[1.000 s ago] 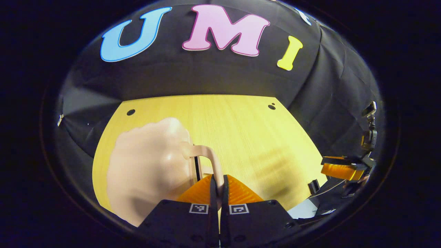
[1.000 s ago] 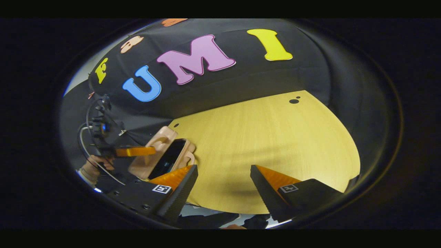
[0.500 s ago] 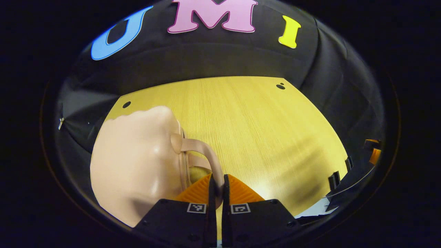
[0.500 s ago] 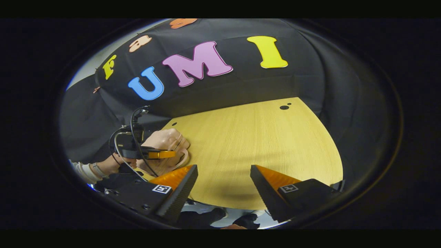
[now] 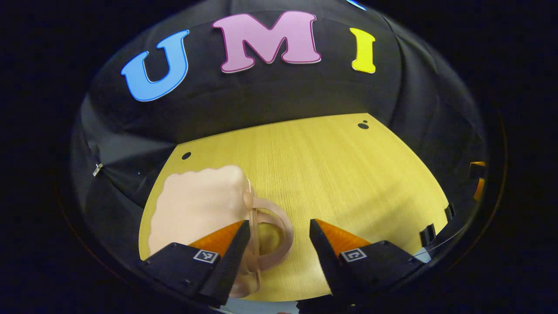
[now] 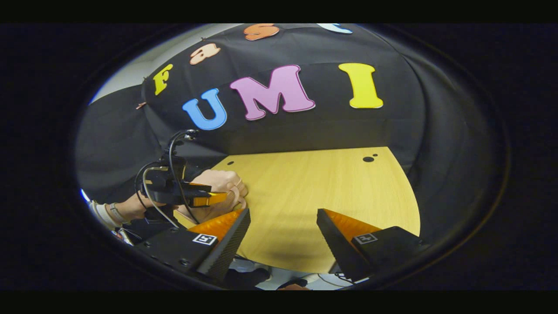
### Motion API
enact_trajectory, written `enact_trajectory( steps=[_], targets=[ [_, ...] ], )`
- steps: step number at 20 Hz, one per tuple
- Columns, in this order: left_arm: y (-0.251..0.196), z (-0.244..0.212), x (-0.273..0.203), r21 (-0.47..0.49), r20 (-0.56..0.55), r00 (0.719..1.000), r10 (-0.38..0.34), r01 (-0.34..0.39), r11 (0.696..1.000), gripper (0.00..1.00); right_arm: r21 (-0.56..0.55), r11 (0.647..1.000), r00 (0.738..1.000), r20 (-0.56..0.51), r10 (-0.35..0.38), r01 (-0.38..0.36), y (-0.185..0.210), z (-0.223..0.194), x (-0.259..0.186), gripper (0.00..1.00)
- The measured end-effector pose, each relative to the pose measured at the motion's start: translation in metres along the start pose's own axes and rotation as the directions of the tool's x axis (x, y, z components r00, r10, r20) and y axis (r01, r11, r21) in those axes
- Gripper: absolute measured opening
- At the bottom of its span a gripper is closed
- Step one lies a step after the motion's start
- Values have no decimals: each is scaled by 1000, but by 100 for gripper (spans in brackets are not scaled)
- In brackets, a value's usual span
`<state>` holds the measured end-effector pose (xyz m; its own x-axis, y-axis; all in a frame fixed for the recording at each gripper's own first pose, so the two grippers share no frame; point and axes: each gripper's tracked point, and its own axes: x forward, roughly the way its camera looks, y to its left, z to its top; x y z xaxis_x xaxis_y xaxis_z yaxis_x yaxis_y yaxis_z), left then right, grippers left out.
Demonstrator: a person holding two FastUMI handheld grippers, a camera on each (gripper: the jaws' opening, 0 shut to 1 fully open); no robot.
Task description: First open the suitcase, pack the skin care products into it, and then close the suitcase.
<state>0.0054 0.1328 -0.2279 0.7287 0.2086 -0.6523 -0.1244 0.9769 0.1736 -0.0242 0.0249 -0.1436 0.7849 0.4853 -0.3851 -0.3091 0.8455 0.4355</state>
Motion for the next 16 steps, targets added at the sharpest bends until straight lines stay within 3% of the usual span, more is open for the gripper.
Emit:
enact_trajectory(
  steps=[1,3,6,12,16],
  targets=[
    [-3,10,-12,-6,39,999,3,-2,1000,92,-20,1000,1000,21,1,-1,1,9,-2,97],
    [-8,38,-42,-14,144,989,18,-16,1000,92,-71,997,997,80,-4,10,4,30,-6,97],
    [-14,80,-88,-25,306,952,32,-26,999,93,-165,983,980,195,-45,78,7,72,-12,97],
    [-13,144,-167,-14,530,848,22,-18,1000,97,-154,968,901,417,-120,200,31,150,-32,98],
    [-2,158,-190,-27,587,810,23,-8,1000,97,-145,950,855,489,-174,276,32,173,-39,98]
  ],
)
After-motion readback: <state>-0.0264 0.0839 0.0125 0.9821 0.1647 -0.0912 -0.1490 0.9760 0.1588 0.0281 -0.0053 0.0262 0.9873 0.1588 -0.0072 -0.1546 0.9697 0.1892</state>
